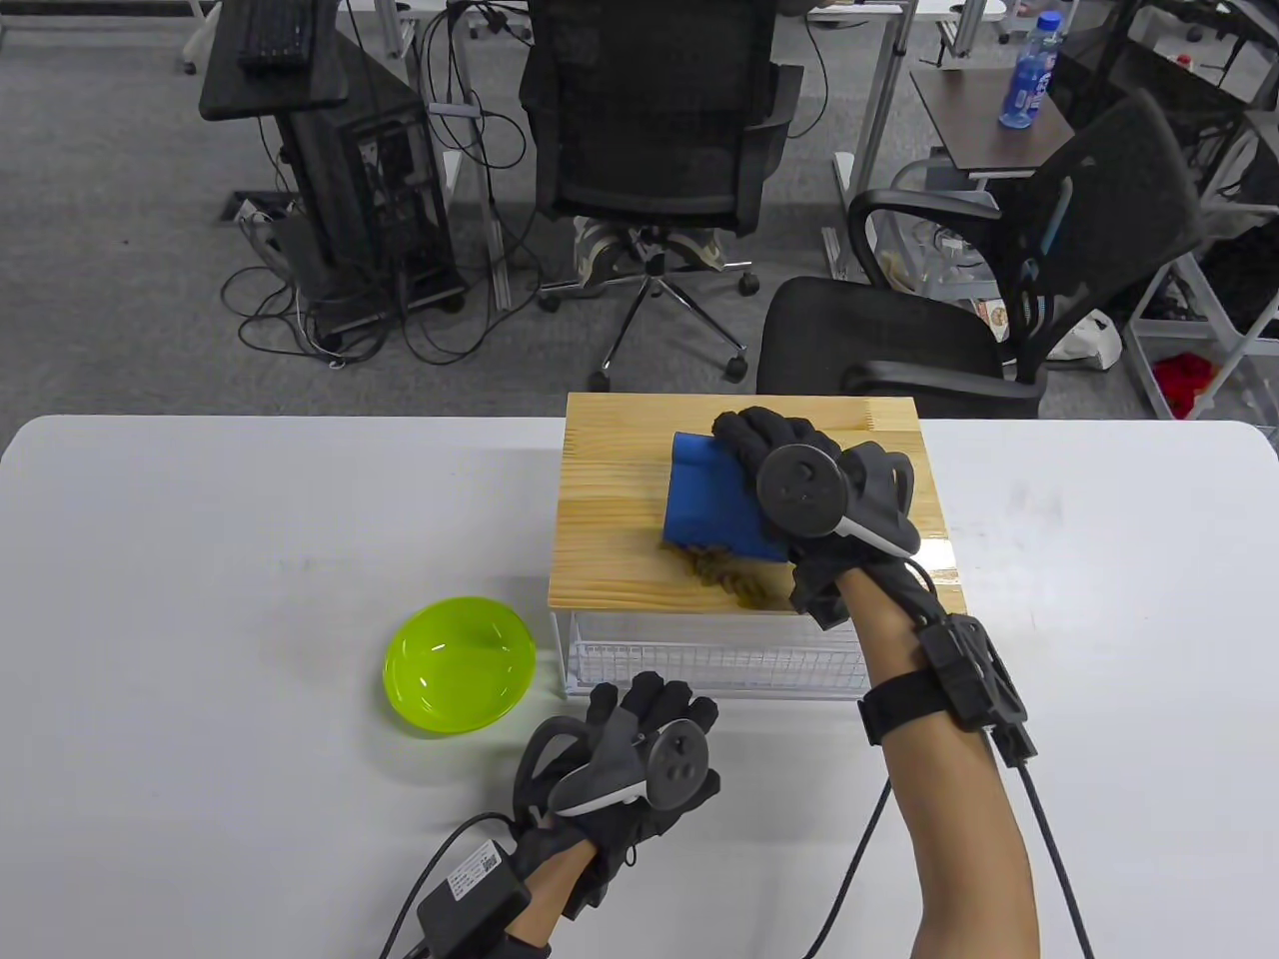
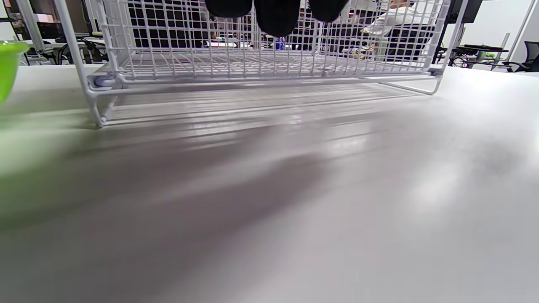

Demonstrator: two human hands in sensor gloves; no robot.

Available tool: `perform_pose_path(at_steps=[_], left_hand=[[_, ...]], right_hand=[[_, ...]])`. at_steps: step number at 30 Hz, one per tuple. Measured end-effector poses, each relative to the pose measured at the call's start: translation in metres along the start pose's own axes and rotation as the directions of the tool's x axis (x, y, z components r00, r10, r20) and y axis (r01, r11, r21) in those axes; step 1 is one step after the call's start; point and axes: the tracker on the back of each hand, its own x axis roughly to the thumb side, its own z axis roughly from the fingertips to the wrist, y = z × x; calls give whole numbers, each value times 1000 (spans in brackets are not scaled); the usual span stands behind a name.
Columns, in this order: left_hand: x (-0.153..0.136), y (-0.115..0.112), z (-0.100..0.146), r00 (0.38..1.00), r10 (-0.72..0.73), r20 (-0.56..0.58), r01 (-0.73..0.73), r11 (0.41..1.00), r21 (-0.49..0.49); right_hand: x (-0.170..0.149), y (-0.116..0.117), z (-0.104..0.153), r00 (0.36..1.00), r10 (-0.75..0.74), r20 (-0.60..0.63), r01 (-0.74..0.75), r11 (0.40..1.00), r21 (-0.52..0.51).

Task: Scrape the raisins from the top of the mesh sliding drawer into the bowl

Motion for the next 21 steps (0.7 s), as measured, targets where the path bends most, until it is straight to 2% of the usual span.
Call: perform_pose_path(at_steps=[21], left_hand=[[-1, 1, -1, 1000, -8, -4, 8, 1000, 2]], right_hand=[[3, 0, 8, 998, -18, 66, 19, 1000, -8]])
